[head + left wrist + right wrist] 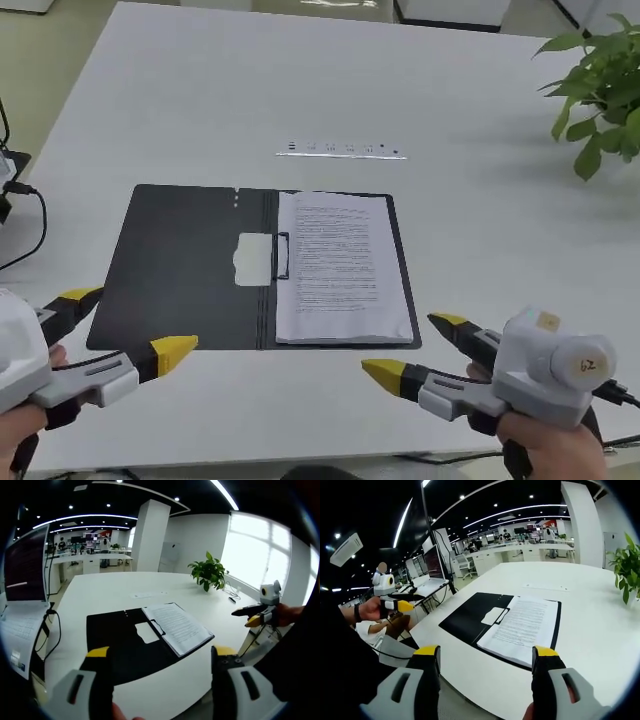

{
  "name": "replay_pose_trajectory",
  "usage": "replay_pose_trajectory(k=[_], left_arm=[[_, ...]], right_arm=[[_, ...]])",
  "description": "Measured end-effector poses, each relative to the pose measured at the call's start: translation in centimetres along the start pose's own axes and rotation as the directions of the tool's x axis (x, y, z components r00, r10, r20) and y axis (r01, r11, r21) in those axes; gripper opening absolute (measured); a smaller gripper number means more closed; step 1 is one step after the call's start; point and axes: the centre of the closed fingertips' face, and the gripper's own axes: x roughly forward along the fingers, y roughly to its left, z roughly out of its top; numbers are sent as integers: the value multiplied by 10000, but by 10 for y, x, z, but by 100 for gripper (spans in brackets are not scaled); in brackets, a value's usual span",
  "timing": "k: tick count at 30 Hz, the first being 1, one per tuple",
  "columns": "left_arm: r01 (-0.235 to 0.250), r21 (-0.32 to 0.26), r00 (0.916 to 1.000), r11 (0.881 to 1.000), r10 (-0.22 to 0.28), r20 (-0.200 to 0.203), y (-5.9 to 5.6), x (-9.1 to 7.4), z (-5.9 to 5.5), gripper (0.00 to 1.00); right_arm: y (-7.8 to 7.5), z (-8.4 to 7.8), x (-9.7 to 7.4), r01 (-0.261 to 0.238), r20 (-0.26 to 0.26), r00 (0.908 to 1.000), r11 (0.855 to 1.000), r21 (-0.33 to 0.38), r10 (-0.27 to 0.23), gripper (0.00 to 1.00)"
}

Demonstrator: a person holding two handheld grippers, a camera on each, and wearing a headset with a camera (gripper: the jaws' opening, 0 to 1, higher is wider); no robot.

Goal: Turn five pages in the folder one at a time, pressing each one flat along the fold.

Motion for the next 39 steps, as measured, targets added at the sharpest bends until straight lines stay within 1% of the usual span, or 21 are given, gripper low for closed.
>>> replay_pose_trajectory(k=[4,8,13,21,24,29,31,36,39], left_arm=[[-27,-28,10000,10000,27,-3,1,0,-1,81],[-6,93,9999,10000,7,-110,1,1,-3,82],[93,151,9999,9998,-91,-117,-1,2,-1,82],[240,214,9996,9995,-236,-182,-4,4,-2,82],[396,273,9987,9988,-387,-345,-10,8,-6,82],[680,395,9966,9969,-660,-488,-20,14,-7,82],[826,470,9951,9955,-798,-591,-25,18,-10,82],[1106,632,9907,9919,-1049,-867,-36,28,-18,82],[1254,597,9889,9903,-1200,-873,-42,34,-19,82]], right_arm=[[-2,-1,-1,93,24,10000,9999,63,-93,74],[-4,1,-2,169,93,9998,9998,127,-171,74],[-5,1,-2,199,108,9997,9996,184,-201,75],[-5,-1,-4,249,107,9996,9994,244,-252,76],[-4,-3,-5,263,41,9996,9995,201,-263,76],[-4,-6,-6,289,57,9996,9993,255,-291,76],[-4,-7,-7,304,56,9995,9991,282,-306,76],[-10,-9,-11,441,171,9988,9982,413,-449,76],[-14,-10,-14,501,281,9983,9972,558,-518,76]])
